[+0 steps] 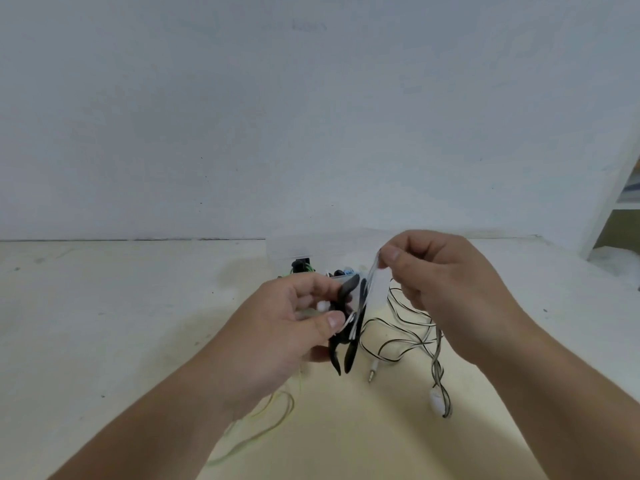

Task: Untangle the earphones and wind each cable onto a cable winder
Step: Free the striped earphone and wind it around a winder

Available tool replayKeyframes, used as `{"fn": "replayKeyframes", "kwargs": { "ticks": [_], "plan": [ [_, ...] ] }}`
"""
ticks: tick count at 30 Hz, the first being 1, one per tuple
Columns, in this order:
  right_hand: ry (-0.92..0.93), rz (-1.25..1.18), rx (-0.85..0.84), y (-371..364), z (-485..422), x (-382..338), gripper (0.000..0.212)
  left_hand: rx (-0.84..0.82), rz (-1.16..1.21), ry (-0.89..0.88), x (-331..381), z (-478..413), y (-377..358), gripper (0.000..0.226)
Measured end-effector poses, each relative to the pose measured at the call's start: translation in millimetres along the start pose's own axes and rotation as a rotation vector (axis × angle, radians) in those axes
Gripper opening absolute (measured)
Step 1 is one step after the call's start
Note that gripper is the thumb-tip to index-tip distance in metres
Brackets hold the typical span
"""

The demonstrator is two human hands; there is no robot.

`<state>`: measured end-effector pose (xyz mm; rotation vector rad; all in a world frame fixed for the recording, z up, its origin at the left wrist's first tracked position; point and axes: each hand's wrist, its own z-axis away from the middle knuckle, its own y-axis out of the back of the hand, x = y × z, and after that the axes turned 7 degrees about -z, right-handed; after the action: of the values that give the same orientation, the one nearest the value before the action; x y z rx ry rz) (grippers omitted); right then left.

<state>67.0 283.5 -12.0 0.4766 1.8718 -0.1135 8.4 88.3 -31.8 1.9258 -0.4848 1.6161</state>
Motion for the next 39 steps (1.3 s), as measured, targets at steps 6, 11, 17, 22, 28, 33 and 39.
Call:
{"fn": "replayKeyframes", "kwargs": {
  "ticks": [6, 11, 17, 22, 28, 33, 39],
  "plan": [
    [-0.014, -0.005, -0.004, -1, -1, 1, 0.022, -0.098, -0.012, 0.07, 4, 3, 4, 0.015],
    [0.01, 0.016, -0.029, -4, 0, 4, 0.022, -0.118, -0.056, 0.106, 5, 4, 5, 0.016],
    [-0.005, 0.005, -0.01, -5, 0, 4, 0.022, -0.091, -0.074, 0.091, 5, 3, 4, 0.017],
    [-0.029, 0.043, -0.007, -8, 1, 5, 0.024, -0.074, -0.145, 0.065, 2, 2, 3, 0.022],
    [0.004, 0.087, 0.011, -10, 3, 1, 0.027, -0.093, -0.182, -0.025, -2, 0, 2, 0.026],
    [-0.154, 0.177, -0.079, -8, -1, 10, 0.025, -0.118, 0.03, -0.158, 3, 2, -4, 0.02],
    [-0.234, 0.117, -0.522, -17, 7, 15, 0.034, 0.054, 0.189, -0.176, 3, -4, 6, 0.017]
  ]
}}
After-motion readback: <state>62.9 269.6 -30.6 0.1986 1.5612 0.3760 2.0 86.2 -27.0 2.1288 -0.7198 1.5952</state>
